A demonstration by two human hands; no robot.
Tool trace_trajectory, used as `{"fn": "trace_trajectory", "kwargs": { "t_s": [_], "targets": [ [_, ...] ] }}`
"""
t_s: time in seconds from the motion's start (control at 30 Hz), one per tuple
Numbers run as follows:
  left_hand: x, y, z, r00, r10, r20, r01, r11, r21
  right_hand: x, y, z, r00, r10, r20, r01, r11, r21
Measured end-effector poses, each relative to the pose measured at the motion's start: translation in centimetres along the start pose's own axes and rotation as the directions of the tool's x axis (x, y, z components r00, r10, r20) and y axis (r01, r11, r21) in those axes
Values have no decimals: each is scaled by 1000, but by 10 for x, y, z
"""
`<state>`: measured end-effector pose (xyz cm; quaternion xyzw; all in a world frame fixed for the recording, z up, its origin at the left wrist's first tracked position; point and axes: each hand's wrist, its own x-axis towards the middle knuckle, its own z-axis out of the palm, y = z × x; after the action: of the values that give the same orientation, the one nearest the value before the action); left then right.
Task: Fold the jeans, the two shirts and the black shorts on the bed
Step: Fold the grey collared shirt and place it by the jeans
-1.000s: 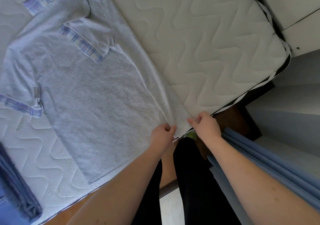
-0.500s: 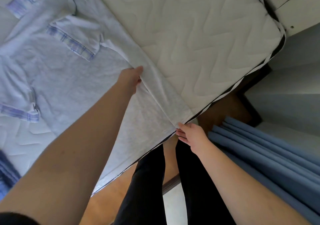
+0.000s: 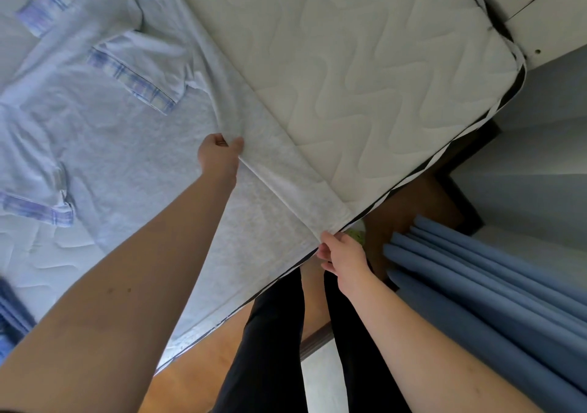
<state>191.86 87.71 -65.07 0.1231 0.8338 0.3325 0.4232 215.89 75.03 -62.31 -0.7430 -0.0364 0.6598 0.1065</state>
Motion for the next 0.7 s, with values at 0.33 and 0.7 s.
{"fn": "trace_trajectory", "kwargs": {
  "t_s": [0.33,0.7],
  "targets": [
    [47,45,0,986,-96,133,128,958,-258,0,-13,-2,992,-116,-57,115,993,-14],
    [70,56,-5,987,-153,40,158,958,-238,3,-24,7,993,-48,-108,63,988,140]
  ]
}}
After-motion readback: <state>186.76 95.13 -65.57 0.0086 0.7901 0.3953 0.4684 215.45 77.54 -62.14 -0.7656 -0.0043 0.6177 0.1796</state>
